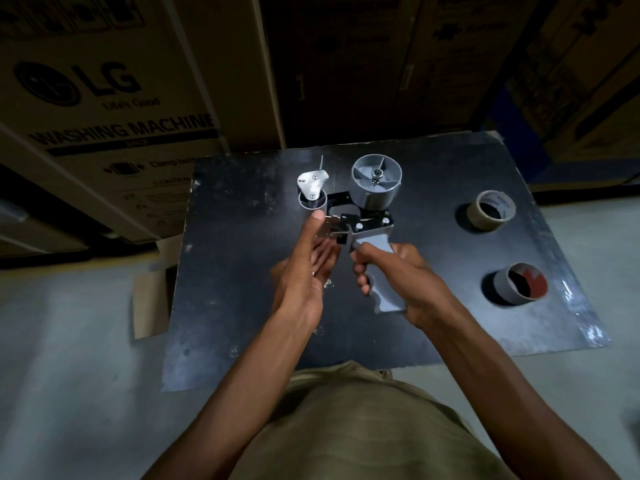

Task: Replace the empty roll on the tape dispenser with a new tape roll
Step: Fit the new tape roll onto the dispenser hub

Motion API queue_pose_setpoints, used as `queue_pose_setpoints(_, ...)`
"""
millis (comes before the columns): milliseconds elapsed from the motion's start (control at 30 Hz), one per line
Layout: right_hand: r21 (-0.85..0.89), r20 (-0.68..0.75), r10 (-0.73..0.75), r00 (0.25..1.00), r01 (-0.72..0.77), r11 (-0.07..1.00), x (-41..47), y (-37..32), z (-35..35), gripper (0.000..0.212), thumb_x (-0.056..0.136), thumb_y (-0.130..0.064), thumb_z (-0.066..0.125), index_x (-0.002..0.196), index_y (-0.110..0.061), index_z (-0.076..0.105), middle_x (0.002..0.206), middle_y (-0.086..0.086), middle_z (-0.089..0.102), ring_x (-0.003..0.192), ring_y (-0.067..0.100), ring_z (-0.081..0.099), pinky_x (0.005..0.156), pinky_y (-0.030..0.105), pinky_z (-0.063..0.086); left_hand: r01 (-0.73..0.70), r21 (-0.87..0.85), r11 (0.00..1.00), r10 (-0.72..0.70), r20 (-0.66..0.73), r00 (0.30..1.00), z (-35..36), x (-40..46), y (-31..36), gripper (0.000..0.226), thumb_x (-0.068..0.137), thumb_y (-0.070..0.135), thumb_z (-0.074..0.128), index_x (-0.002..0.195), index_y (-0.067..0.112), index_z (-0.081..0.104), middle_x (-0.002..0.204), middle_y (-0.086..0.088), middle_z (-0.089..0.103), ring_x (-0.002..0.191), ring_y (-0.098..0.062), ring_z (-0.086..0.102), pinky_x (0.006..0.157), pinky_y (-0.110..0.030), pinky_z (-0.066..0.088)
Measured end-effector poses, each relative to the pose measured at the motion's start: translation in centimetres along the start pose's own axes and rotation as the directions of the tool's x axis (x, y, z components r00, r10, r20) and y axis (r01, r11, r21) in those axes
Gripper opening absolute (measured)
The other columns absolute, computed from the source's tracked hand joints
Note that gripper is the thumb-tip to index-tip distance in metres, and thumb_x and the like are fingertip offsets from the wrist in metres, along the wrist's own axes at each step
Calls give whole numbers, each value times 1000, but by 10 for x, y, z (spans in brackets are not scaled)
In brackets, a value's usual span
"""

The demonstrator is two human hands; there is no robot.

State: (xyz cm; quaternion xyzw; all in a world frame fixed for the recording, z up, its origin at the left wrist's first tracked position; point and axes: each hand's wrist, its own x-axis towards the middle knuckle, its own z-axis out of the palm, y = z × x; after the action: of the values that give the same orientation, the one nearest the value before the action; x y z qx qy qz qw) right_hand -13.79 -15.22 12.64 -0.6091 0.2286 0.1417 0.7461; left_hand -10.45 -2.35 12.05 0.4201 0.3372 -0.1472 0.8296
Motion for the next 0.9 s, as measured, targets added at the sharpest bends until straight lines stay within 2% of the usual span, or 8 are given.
queue_pose_setpoints(67,8,-17,-22,1000,22,1000,1,0,2,6,89,-5,64,85,-1,64,63,8,58,50,16,53,46,25,46,6,-27,1000,-6,1,1000,1,0,-1,34,76,28,83,93,3,69,98,-14,77,93,-22,75,84,-31,61)
queue_pose_setpoints(167,9,-21,-36,999,37,999,2,1,3,6,89,-5,64,83,-2,64,62,7,59,49,16,53,46,25,46,11,-34,999,-11,4,1000,3,2,-1,37,75,29,84,96,3,69,92,-11,77,90,-21,76,85,-33,60)
queue_pose_setpoints(400,21,-49,-77,996,78,997,6,2,4,13,89,-4,63,76,-4,62,63,10,57,48,17,53,46,24,47,52,-92,994,-50,25,998,2,1,-9,37,79,27,80,104,2,69,99,-14,77,96,-18,75,83,-27,60)
queue_pose_setpoints(533,55,-67,-96,993,100,994,13,-1,3,20,90,-6,65,71,-5,62,60,8,58,47,15,53,45,23,46,59,-96,994,-53,63,997,4,3,-19,57,71,30,83,115,-2,68,106,-16,75,111,-27,69,101,-41,53)
queue_pose_setpoints(600,55,-76,-100,992,105,993,16,-1,2,20,90,-8,67,71,-5,62,59,7,58,46,15,53,44,22,46,57,-82,995,-50,90,995,4,7,-21,68,63,34,85,117,-3,67,105,-17,75,114,-31,67,103,-45,51)
queue_pose_setpoints(733,50,-73,-109,991,112,992,22,5,-3,19,90,-11,69,73,-6,64,60,7,59,49,14,55,46,23,48,61,2,998,-61,118,991,-1,16,-25,68,63,39,84,116,0,68,104,-15,76,111,-29,69,100,-44,53)
queue_pose_setpoints(833,48,-79,-103,992,107,993,31,15,-7,17,91,-11,69,75,-5,64,61,7,61,50,15,56,47,24,49,61,179,982,-87,143,986,-14,29,-29,72,64,59,78,118,14,69,109,-4,76,107,-22,71,99,-43,53)
queue_pose_setpoints(900,33,-86,-84,993,87,996,38,23,-10,15,91,-8,68,76,-4,64,61,7,61,50,15,56,47,24,49,50,280,959,-84,111,990,-26,42,-32,63,74,67,67,117,20,68,108,3,76,101,-17,72,94,-37,53)
